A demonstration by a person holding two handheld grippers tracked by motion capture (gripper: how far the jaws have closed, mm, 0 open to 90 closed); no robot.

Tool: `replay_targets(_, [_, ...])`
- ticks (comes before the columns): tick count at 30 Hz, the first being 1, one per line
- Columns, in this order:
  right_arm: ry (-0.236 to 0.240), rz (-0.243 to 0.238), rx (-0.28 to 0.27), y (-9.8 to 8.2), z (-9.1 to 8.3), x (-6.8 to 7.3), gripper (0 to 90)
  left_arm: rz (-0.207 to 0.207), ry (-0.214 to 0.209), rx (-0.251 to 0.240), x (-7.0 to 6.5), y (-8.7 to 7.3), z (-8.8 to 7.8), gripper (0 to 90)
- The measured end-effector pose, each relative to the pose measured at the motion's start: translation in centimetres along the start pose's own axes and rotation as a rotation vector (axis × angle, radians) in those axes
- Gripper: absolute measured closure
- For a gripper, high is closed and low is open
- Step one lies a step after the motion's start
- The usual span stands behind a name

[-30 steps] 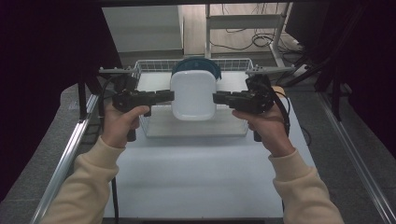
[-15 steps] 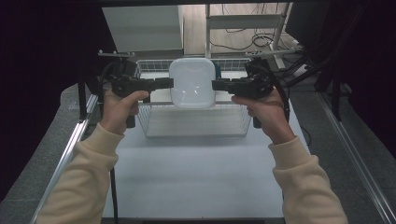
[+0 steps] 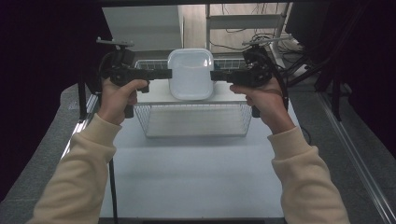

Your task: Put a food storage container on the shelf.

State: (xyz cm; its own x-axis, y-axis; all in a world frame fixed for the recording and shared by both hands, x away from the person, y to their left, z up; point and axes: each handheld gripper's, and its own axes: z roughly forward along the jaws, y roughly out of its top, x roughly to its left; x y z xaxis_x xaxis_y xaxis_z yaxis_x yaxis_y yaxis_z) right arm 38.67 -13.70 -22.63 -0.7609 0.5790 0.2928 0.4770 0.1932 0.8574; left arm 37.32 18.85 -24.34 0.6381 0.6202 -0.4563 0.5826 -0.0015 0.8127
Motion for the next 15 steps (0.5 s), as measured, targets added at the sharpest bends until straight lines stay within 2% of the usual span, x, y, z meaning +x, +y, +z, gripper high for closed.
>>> replay_targets(15, [0.009,0.047,0.016,2.3,0.5,-2.0,78.4,-0.027,0.005,0.022,0.8,2.6,1.0,78.4])
